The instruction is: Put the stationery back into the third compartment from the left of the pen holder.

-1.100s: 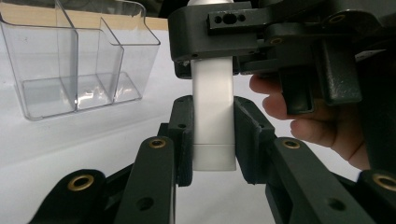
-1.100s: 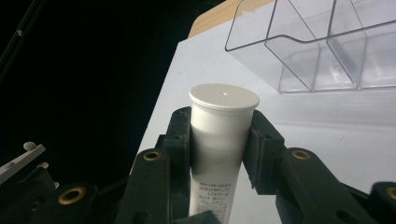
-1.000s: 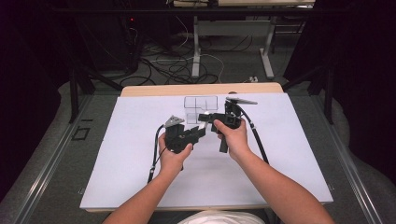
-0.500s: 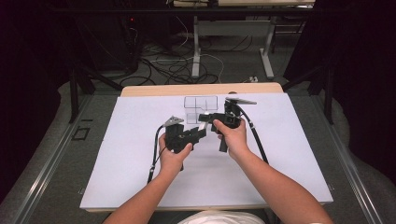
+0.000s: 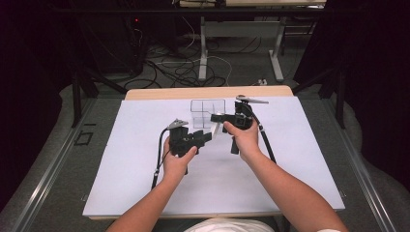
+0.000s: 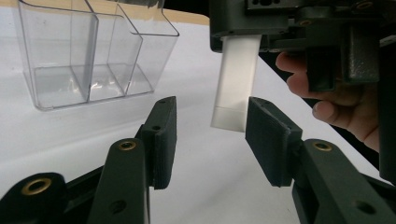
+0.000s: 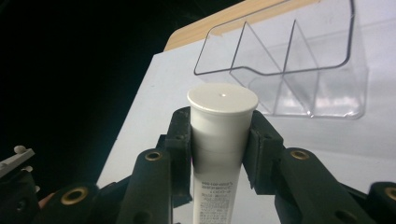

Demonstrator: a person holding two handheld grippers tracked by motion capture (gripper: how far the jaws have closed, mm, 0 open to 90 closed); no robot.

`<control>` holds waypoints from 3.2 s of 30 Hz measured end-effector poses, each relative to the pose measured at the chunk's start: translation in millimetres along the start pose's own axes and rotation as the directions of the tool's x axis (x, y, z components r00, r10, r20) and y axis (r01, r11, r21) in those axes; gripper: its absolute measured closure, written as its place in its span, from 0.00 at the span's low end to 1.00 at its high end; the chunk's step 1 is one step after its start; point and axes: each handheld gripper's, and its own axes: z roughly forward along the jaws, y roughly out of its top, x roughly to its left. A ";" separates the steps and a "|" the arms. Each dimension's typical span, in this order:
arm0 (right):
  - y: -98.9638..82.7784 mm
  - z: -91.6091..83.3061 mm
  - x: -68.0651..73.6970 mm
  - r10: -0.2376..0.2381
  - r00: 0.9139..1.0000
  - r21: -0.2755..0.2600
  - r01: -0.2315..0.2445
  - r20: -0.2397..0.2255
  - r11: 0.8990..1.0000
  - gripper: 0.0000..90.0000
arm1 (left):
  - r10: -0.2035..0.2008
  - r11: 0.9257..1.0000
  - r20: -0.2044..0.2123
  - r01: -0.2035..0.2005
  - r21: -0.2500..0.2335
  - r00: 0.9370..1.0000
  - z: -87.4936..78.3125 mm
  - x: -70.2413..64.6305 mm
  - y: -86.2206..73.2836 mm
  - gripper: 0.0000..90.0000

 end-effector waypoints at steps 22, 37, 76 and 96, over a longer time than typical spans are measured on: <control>24.1 -5.5 7.0 -0.183 0.974 -0.100 0.197 0.137 0.975 0.74 | 0.060 0.996 -0.201 -0.073 -0.055 0.978 -10.2 25.7 12.0 0.38; 39.2 3.1 1.4 -0.229 0.942 -0.116 0.263 0.243 0.958 0.74 | 0.043 0.997 -0.338 -0.060 -0.041 0.940 -34.0 65.8 25.3 0.25; 62.0 51.3 -5.0 -0.303 0.852 -0.146 0.396 0.428 0.907 0.74 | -0.005 1.000 -0.421 0.012 0.012 0.907 -42.1 109.2 13.1 0.01; 58.9 76.9 -8.7 -0.364 0.807 -0.109 0.461 0.465 0.881 0.74 | 0.006 1.000 -0.406 0.001 0.016 0.914 -42.5 107.8 13.4 0.01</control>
